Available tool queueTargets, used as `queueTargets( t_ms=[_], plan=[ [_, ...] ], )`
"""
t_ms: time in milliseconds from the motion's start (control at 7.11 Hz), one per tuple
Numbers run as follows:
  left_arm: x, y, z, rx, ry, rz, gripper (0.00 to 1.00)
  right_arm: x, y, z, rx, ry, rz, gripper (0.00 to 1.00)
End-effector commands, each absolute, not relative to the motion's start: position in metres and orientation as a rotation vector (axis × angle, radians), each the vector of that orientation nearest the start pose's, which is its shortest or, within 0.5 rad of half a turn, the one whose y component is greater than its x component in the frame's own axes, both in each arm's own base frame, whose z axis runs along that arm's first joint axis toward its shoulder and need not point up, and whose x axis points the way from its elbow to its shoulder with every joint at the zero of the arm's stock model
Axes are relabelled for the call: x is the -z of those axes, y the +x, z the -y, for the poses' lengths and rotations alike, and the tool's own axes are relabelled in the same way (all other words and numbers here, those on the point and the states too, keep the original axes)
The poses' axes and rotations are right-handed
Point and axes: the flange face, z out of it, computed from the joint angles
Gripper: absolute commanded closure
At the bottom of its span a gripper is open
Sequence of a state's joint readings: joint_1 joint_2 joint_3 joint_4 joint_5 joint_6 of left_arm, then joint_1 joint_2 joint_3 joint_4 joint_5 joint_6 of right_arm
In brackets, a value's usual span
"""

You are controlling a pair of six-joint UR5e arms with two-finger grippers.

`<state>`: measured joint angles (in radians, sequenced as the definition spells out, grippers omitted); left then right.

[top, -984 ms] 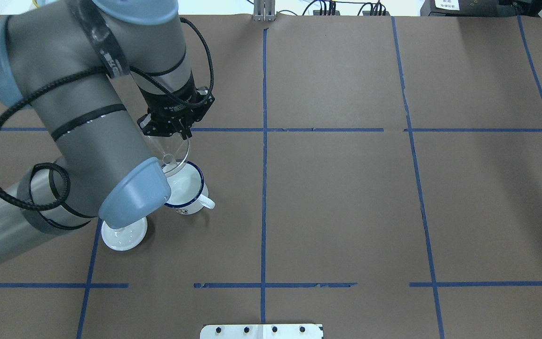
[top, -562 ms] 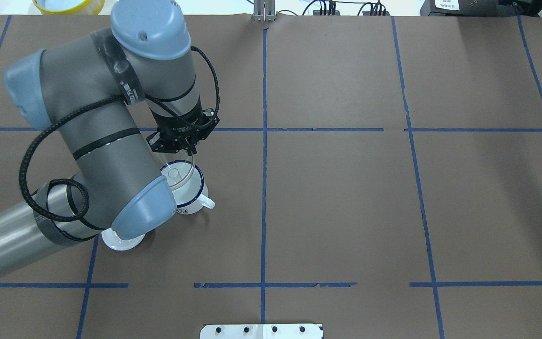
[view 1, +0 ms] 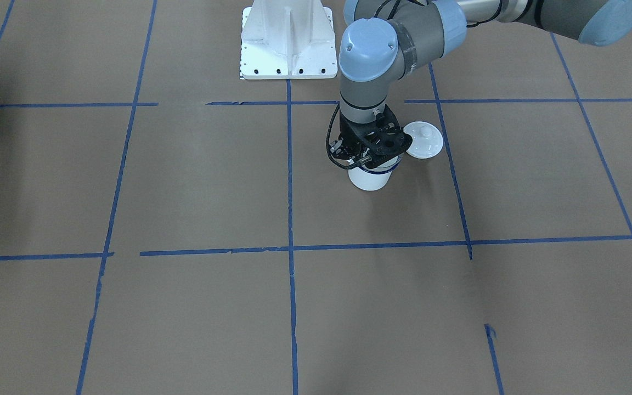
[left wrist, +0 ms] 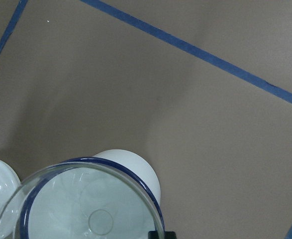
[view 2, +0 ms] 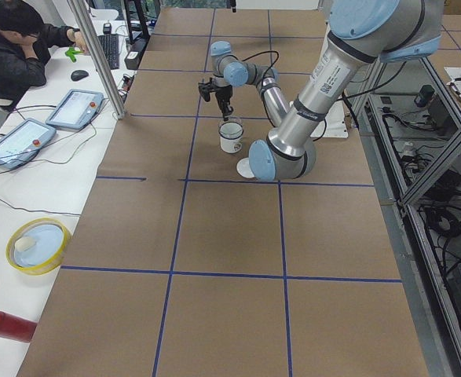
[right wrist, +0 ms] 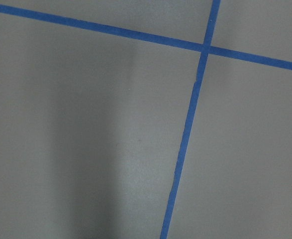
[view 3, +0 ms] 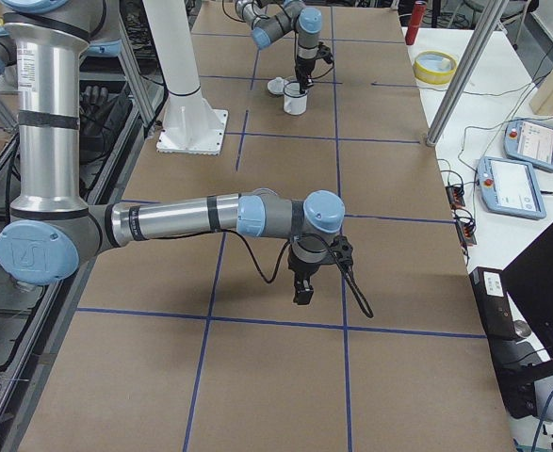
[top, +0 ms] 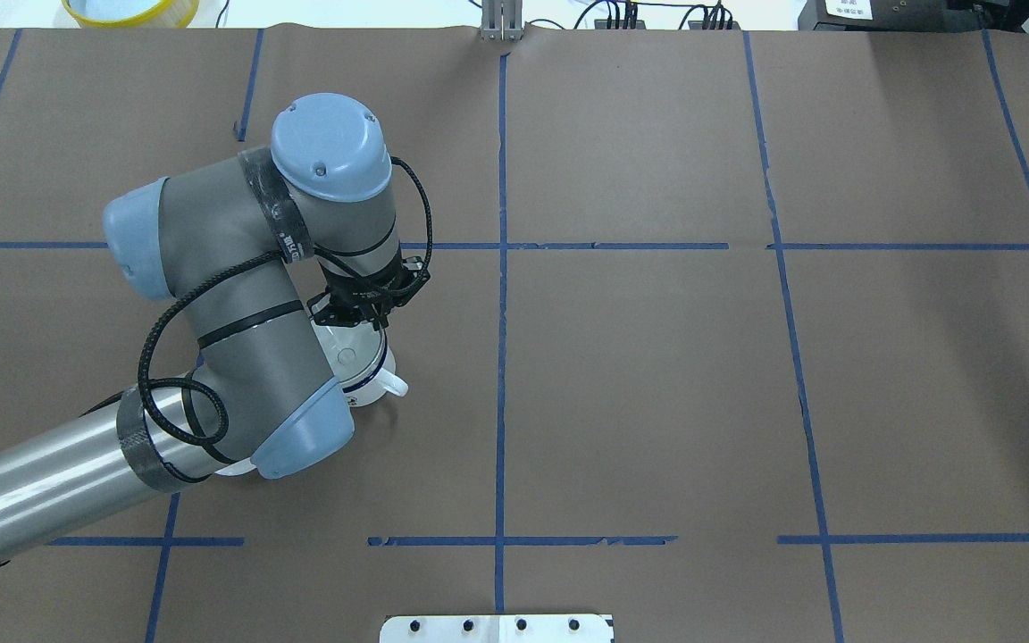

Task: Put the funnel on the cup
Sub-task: 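Open the left gripper to release the funnel on the mug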

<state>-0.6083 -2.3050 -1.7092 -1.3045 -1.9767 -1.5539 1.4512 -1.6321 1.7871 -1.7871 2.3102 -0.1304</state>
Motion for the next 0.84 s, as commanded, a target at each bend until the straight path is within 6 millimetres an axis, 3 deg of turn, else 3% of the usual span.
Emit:
queueTargets(
  t_ms=[0, 141, 281, 422, 562, 703],
  plan=[
    [-0.202, 0.5, 0.457, 0.438, -0.197, -0.689, 1.0, -0.606, 0.011, 0.461, 0.216, -0.055, 0.741, 0.0],
    [-0.202, 0.5, 0.457, 0.438, -0.197, -0.689, 0.86, -0.606, 0.011, 0.461, 0.216, -0.055, 0.741, 0.0],
    [-0.2, 0.5, 0.456, 0.435, -0.197, -0.691, 0.59, -0.606, 0.011, 0.461, 0.216, -0.055, 0.741, 0.0],
    [-0.199, 0.499, 0.455, 0.434, -0.194, -0.694, 0.19, -0.606, 0.011, 0.461, 0.216, -0.055, 0.741, 0.0],
    [-0.194, 0.495, 0.454, 0.432, -0.187, -0.705, 0.0, -0.606, 0.011, 0.461, 0.216, -0.055, 0.741, 0.0],
    [-0.191, 0.491, 0.455, 0.434, -0.181, -0.712, 0.0, -0.606, 0.011, 0.461, 0.216, -0.055, 0.741, 0.0]
  ],
)
